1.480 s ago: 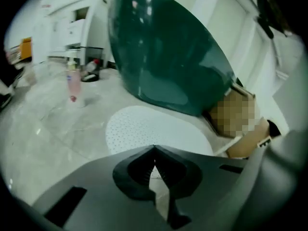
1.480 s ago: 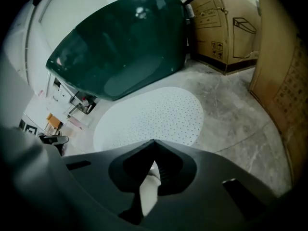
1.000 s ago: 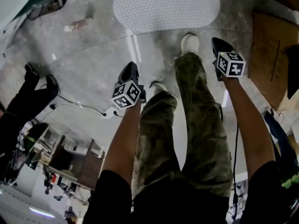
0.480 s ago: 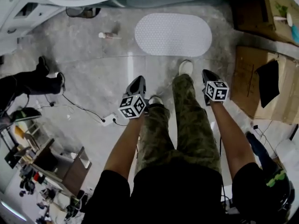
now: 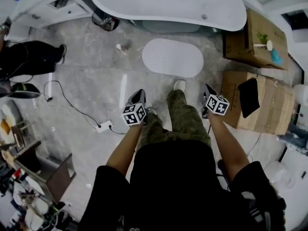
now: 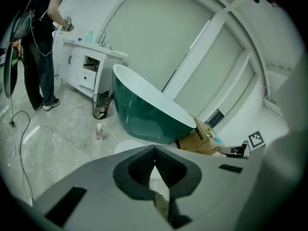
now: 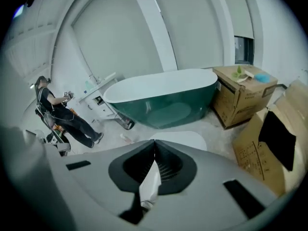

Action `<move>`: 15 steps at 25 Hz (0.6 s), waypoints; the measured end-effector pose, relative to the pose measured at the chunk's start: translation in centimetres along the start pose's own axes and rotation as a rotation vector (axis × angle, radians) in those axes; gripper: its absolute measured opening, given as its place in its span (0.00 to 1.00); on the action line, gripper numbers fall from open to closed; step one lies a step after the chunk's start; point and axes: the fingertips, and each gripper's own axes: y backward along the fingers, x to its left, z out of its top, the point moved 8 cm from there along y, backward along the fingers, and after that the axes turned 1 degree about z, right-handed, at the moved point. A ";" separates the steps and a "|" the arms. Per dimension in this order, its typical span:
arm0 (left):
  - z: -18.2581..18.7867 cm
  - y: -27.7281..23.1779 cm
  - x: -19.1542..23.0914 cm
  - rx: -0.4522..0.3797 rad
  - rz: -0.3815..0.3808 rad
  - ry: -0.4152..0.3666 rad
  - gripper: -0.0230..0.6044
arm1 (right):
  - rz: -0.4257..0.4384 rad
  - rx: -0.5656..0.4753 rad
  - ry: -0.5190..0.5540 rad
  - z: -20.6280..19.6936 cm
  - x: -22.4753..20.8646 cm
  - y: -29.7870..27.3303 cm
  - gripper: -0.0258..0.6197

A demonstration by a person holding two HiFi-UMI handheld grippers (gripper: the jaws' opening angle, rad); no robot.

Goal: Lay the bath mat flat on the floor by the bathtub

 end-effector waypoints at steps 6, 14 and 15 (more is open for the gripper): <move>2.6 9.3 -3.4 -0.052 -0.042 -0.095 0.07 | 0.029 -0.024 0.034 2.5 6.8 8.5 0.08; 5.8 20.6 -7.8 -0.190 -0.136 -0.205 0.07 | 0.105 -0.106 0.152 6.1 11.8 17.1 0.08; 6.1 21.6 -7.8 -0.212 -0.135 -0.215 0.07 | 0.109 -0.117 0.175 6.6 12.4 17.7 0.08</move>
